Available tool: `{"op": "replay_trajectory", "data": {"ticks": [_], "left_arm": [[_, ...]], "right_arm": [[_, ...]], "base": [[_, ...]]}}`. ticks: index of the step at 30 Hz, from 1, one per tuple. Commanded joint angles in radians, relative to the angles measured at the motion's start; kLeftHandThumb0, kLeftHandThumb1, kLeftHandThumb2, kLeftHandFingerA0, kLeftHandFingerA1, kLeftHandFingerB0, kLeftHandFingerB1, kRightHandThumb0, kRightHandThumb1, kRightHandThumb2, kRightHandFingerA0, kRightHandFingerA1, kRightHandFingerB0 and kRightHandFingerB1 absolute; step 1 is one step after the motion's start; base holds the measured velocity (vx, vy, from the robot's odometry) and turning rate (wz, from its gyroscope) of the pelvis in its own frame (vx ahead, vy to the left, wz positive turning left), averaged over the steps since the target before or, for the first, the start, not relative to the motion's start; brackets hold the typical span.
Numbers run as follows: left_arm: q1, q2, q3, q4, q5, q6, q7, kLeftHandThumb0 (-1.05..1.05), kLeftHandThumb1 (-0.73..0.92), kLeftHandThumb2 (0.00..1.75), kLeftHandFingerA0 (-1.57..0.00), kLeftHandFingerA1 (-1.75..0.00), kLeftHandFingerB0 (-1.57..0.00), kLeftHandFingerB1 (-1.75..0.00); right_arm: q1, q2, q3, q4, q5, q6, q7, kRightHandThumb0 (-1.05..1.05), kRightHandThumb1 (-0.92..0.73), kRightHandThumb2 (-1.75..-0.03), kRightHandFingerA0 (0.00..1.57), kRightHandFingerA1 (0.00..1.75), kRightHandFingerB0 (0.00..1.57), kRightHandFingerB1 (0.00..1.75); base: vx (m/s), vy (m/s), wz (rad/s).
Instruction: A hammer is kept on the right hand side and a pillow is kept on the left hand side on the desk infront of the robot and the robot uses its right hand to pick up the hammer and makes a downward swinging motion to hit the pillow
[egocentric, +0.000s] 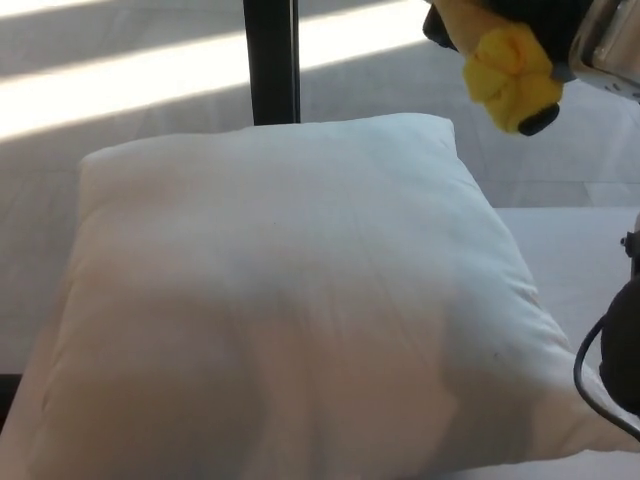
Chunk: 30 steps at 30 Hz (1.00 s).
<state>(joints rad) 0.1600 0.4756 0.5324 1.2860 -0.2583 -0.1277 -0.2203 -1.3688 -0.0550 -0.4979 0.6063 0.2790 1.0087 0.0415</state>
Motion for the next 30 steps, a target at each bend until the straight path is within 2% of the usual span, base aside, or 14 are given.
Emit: {"op": "replay_trajectory", "data": {"ticks": [1,10,11,12,13,16,18,19,21,22,25,27,29,30], "left_arm": [[-0.007,0.022,0.000,-0.008,-0.005,0.004,0.008,-0.71,0.80,0.64,-0.79,-0.55,-0.69,-0.49],[-0.028,0.030,-0.003,0.002,0.000,0.004,0.009,-0.71,0.80,0.64,-0.79,-0.54,-0.68,-0.49],[-0.030,0.031,-0.004,0.003,0.001,0.002,0.004,-0.77,0.65,0.84,-0.75,-0.62,-0.61,-0.55],[-0.030,0.032,-0.005,0.004,0.002,0.001,-0.001,-0.77,0.65,0.84,-0.75,-0.62,-0.61,-0.55],[-0.030,0.031,-0.007,0.003,0.005,-0.001,0.007,-0.71,0.80,0.65,-0.79,-0.55,-0.67,-0.48],[-0.040,0.034,-0.009,0.009,0.007,0.006,0.022,-0.71,0.80,0.64,-0.81,-0.54,-0.68,-0.47],[-0.043,0.039,-0.011,0.001,0.005,0.009,0.019,-0.70,0.80,0.64,-0.79,-0.53,-0.69,-0.48],[-0.047,0.037,-0.003,0.002,-0.004,0.016,0.024,-0.70,0.78,0.64,-0.81,-0.54,-0.68,-0.49],[-0.048,0.039,-0.009,0.004,0.003,0.013,0.026,-0.71,0.79,0.64,-0.80,-0.53,-0.69,-0.49],[-0.050,0.039,-0.006,0.004,-0.001,0.016,0.022,-0.71,0.80,0.64,-0.80,-0.54,-0.68,-0.49],[-0.058,0.041,-0.002,0.009,-0.003,0.015,0.028,-0.70,0.79,0.64,-0.83,-0.53,-0.67,-0.48],[-0.050,0.047,-0.013,0.008,0.008,0.005,0.009,-0.73,0.80,0.64,-0.76,-0.51,-0.64,-0.46],[-0.053,0.044,-0.005,0.007,-0.002,0.012,0.018,-0.72,0.79,0.64,-0.78,-0.52,-0.69,-0.48],[-0.051,0.044,-0.005,0.003,-0.003,0.009,0.014,-0.71,0.79,0.64,-0.79,-0.53,-0.70,-0.49]], "right_arm": [[0.062,-0.020,0.066,-0.060,0.025,-0.034,0.034,-0.33,-0.67,-1.10,1.05,1.75,0.66,1.68],[0.217,-0.008,0.223,-0.053,-0.032,-0.101,0.035,-0.23,-0.68,-1.13,1.05,1.75,0.70,1.67],[0.247,-0.003,0.246,-0.053,-0.044,-0.113,0.031,-0.23,-0.68,-1.11,1.03,1.75,0.72,1.63],[0.267,0.001,0.263,-0.062,-0.049,-0.121,0.022,-0.23,-0.68,-1.11,1.03,1.75,0.72,1.63],[0.292,0.006,0.281,-0.066,-0.057,-0.130,0.016,-0.24,-0.69,-1.08,1.01,1.75,0.71,1.62],[0.379,0.015,0.379,-0.065,-0.107,-0.141,0.006,-0.25,-0.72,-0.98,0.96,1.75,0.72,1.60],[0.420,0.011,0.428,-0.060,-0.116,-0.138,0.024,-0.24,-0.68,-1.08,0.99,1.75,0.77,1.62],[0.434,0.017,0.445,-0.055,-0.129,-0.134,0.003,-0.30,-0.73,-0.85,1.02,1.75,0.73,1.69],[0.483,-0.004,0.532,-0.066,-0.164,-0.157,0.043,-0.32,-0.76,-0.87,1.01,1.75,0.74,1.73],[0.535,-0.007,0.563,-0.088,-0.172,-0.181,0.052,-0.27,-0.69,-1.02,0.99,1.75,0.79,1.61],[0.607,-0.020,0.644,-0.081,-0.205,-0.203,0.065,-0.26,-0.71,-0.96,0.98,1.75,0.76,1.58],[0.678,-0.016,0.683,-0.024,-0.225,-0.208,0.044,-0.24,-0.62,-1.07,1.02,1.75,0.73,1.74],[0.707,-0.021,0.705,0.020,-0.238,-0.235,0.043,-0.26,-0.58,-1.13,1.02,1.75,0.81,1.66],[0.719,-0.018,0.703,0.044,-0.240,-0.243,0.033,-0.26,-0.59,-1.10,1.03,1.75,0.71,1.75]], "base": [[0.00,0.000,0.00],[0.00,0.000,0.00],[0.00,0.000,0.00],[0.00,0.000,0.00],[0.00,0.000,0.00],[0.00,0.000,0.00],[0.00,0.000,0.00],[0.00,0.000,0.00],[0.00,0.000,0.00],[0.00,0.000,0.00],[0.00,0.000,0.00],[0.00,0.000,0.00],[0.00,0.000,0.00],[0.00,0.000,0.00]]}}
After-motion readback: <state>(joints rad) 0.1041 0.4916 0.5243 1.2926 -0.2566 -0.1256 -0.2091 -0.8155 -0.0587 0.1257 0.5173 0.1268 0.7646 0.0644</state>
